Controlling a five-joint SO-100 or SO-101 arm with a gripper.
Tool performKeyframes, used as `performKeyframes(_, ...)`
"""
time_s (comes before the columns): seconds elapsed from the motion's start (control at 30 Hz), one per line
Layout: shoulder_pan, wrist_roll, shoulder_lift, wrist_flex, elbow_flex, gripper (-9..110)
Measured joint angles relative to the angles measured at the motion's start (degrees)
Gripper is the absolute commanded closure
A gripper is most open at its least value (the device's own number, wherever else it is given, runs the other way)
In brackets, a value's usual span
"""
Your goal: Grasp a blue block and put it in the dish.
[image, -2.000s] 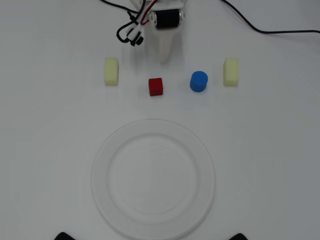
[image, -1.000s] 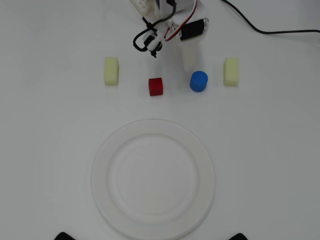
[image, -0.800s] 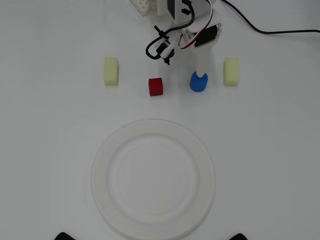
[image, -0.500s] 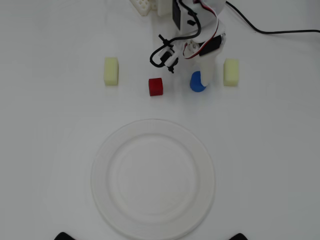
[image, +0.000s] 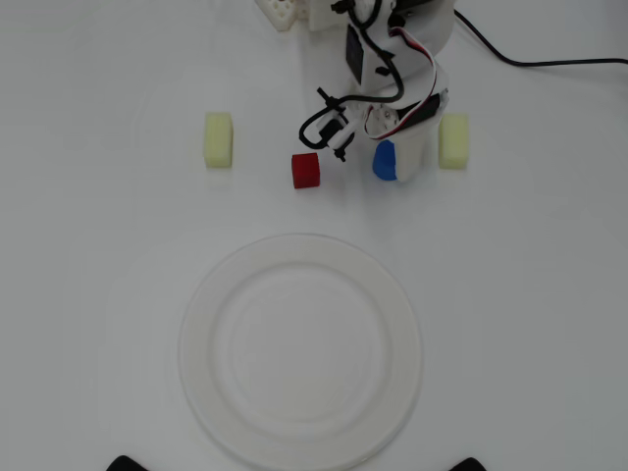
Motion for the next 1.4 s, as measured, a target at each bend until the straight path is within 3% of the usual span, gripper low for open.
performKeyframes(0.33, -1.3, 0.0, -3.1, -1.1, -1.2, 84)
performKeyframes(0.67, -2.6, 0.0, -6.2, -1.1, -3.5, 101)
performKeyframes(0.77, -2.1, 0.0, -6.3, -1.1, -3.5, 101)
performKeyframes(1.07, 0.6, -4.0, -4.4, -0.4, -2.6, 79)
performKeyframes(1.4, 12.8, -9.8, -1.1, 1.8, -0.5, 75)
